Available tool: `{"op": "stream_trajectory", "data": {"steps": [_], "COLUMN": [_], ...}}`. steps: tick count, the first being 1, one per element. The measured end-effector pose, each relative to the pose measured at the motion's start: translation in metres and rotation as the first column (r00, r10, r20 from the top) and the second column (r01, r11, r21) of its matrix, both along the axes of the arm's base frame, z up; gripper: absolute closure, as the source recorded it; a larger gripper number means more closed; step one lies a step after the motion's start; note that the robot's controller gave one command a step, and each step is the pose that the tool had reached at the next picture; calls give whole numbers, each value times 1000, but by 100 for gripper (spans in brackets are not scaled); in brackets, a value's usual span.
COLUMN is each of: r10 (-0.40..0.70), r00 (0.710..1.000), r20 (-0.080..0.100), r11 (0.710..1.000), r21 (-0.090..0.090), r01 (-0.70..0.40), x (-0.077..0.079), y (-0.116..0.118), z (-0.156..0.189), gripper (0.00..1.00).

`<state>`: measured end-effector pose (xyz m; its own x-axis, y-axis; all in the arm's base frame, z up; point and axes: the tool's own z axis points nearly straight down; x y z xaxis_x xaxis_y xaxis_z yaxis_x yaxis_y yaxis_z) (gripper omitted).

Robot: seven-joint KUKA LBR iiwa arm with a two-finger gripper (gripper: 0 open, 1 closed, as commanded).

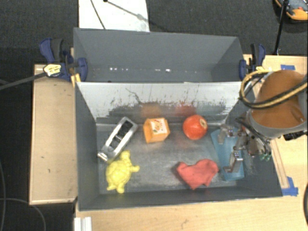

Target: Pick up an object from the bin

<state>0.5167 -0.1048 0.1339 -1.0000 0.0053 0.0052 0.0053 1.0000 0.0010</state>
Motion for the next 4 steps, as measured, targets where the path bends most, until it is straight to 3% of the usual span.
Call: {"op": "stream_trajectory", "data": {"steps": [1,2,3,4], "r10": [3,71,144,118], "r00": [1000,997,990,993], "r20": [8,12,5,6], "r11": [1000,997,990,993], "r21": [-1,-4,1,-1], "r01": [-3,-71,-144,-118], "x": [2,-2,-13,-21], "y": [0,36,49,95], "z": [4,-30,-64,-63], "gripper": [0,0,0,0]}}
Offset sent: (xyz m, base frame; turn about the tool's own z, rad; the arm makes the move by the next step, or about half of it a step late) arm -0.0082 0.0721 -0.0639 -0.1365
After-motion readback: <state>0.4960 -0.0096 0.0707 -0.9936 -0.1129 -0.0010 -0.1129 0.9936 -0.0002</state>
